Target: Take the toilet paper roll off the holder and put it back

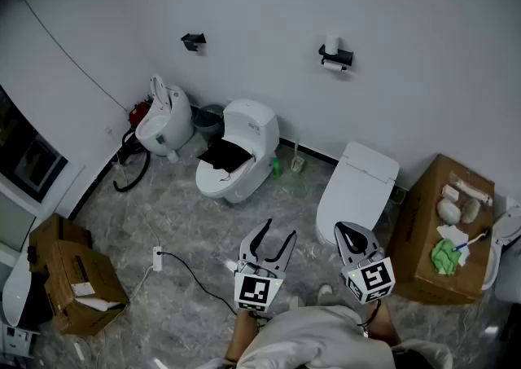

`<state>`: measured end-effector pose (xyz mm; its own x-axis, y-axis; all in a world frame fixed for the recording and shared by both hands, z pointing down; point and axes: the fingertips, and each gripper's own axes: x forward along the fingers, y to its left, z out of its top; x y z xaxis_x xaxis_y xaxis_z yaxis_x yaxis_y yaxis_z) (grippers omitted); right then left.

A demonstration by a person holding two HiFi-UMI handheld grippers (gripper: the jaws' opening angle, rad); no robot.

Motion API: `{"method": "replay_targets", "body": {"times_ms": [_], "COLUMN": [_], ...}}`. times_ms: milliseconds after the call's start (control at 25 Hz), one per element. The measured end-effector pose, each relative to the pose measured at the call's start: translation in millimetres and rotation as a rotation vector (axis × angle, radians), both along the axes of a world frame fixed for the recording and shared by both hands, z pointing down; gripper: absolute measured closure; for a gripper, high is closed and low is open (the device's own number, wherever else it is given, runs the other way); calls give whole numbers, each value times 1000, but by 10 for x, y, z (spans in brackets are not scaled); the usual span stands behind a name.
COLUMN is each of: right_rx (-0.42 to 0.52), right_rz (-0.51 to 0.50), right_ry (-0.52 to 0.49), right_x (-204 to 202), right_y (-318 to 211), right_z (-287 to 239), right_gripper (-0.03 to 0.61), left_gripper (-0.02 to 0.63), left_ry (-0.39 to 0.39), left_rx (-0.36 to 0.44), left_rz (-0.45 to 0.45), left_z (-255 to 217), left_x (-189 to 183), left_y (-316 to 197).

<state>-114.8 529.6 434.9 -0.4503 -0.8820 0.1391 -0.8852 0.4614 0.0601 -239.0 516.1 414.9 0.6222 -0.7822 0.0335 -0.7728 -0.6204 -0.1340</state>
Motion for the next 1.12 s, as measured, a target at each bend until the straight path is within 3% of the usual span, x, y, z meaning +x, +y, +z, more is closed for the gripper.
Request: {"method": "replay_targets", "body": {"times_ms": [200,640,1120], "right_rx": [6,2,-6], "right_rz": [-5,1,-33], "right_ry": [-46,-47,-64], "right_x": [-151,-190,-113], "right_y": [-21,-388,-1217], "right_z": [-8,34,108], "right_gripper": [580,580,581], "left_gripper": [370,374,377], "left_ry": [6,2,-22], "left_rx": [-1,20,16], "left_rz": [2,-15,-53], "left_z": [28,15,74], "left_x": [-87,-158,-81], "left_y": [-7,-377,-1153]}}
